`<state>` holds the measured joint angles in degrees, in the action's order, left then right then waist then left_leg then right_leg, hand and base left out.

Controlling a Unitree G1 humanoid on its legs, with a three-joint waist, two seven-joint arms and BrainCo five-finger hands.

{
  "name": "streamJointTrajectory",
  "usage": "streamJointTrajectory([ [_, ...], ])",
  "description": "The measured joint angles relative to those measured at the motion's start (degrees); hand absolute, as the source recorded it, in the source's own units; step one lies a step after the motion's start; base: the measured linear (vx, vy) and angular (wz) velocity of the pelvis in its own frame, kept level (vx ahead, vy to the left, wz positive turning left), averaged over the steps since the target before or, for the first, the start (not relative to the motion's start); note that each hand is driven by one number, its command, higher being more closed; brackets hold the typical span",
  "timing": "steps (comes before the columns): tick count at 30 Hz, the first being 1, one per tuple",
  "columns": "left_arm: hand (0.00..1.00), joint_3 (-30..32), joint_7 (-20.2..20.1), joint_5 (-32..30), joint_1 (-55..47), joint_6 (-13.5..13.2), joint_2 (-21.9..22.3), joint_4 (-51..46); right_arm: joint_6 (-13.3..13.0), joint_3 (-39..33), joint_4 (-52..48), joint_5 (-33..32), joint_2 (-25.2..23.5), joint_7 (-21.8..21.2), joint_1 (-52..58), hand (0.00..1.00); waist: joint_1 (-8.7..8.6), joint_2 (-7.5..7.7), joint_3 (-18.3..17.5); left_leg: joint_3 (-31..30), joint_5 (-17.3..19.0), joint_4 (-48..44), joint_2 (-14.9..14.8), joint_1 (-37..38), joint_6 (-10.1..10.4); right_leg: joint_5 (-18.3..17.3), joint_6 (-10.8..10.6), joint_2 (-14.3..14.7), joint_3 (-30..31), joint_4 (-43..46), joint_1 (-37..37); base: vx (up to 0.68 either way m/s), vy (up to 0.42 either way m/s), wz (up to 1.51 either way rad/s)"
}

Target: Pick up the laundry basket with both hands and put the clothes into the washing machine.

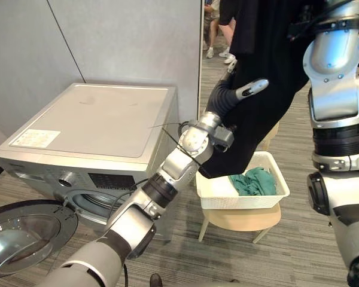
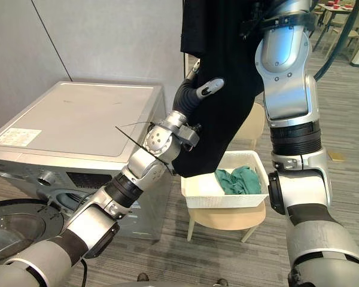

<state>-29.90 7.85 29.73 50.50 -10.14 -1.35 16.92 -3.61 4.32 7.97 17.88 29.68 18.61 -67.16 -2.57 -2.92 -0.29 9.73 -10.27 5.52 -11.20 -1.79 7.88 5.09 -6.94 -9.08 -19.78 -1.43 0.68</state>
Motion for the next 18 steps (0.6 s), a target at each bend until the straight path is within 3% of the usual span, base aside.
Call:
streamJointTrajectory([
  [7, 0.0, -2.27, -0.2, -4.08, 0.7, 0.83, 1.67, 2.49, 0.0, 0.07, 0.26, -0.01, 0.0, -0.08, 0.0, 1.0, -0.43, 0.21, 0.04, 1.24, 0.03, 0.01, -0.1, 0.66, 0.01, -0.26, -0.05, -0.02, 1.1, 0.13, -0.26, -0.01, 0.002, -0.08],
  [18, 0.0, -0.88, 2.68, -1.56, 8.87, 0.68, 2.15, 5.01, -0.23, -0.08, 0.24, -0.52, -0.11, -0.1, 0.08, 1.0, -1.68, 0.61, 0.02, 3.43, 0.28, 0.01, -0.38, 1.65, 0.31, 0.07, -0.18, 0.21, 3.27, 0.24, -0.95, 0.01, -0.003, -0.09],
])
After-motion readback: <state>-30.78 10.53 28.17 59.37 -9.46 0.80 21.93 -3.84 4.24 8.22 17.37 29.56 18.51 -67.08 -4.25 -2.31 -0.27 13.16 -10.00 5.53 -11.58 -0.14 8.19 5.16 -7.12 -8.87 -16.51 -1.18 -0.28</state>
